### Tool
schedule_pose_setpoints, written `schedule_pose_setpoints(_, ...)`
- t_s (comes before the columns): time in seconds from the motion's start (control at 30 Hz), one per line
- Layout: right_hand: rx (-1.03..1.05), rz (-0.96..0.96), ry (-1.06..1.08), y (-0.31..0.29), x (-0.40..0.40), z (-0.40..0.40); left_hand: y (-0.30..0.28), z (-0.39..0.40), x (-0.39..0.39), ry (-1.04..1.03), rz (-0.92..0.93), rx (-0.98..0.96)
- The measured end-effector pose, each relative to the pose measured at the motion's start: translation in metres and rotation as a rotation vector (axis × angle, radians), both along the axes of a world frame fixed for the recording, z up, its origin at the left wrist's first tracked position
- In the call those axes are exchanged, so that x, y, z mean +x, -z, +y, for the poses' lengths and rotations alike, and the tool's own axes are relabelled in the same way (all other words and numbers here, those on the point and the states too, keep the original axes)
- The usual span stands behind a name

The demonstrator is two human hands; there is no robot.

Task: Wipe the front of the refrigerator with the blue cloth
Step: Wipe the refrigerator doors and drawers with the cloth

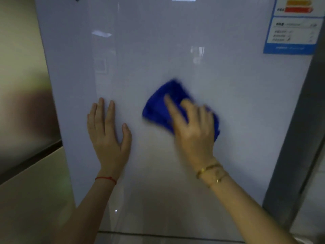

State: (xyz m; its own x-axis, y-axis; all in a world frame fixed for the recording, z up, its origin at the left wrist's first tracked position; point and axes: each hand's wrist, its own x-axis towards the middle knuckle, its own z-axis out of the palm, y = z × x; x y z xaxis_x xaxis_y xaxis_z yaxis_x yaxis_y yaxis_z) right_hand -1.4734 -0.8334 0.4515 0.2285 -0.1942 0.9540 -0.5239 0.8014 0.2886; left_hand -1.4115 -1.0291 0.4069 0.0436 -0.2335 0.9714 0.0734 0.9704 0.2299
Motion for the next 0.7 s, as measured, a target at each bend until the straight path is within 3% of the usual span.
schedule_pose_setpoints(0.07,0.200,0.003,0.038,0.060,0.004,0.010,0.000,-0.001,0.001,-0.005,0.000,-0.011)
schedule_pose_setpoints(0.13,0.258,-0.021,0.073,0.091,-0.001,0.035,0.000,-0.002,0.002,-0.006,0.004,-0.021)
schedule_pose_setpoints(0.27,-0.077,-0.137,0.029,0.042,-0.014,0.072,0.001,-0.006,0.006,0.013,-0.016,-0.049)
schedule_pose_setpoints(0.33,-0.302,-0.191,-0.033,-0.008,-0.014,0.061,0.002,-0.008,0.008,0.019,-0.042,-0.062)
schedule_pose_setpoints(0.4,-0.400,-0.189,-0.030,-0.044,-0.008,0.036,0.003,-0.009,0.011,0.031,-0.070,-0.079)
schedule_pose_setpoints(0.53,-0.179,-0.079,0.024,-0.013,0.004,-0.002,0.017,-0.023,0.020,0.026,-0.132,-0.120)
schedule_pose_setpoints(0.7,0.245,-0.128,0.095,0.150,0.020,0.007,0.061,-0.033,0.042,0.030,-0.241,-0.098)
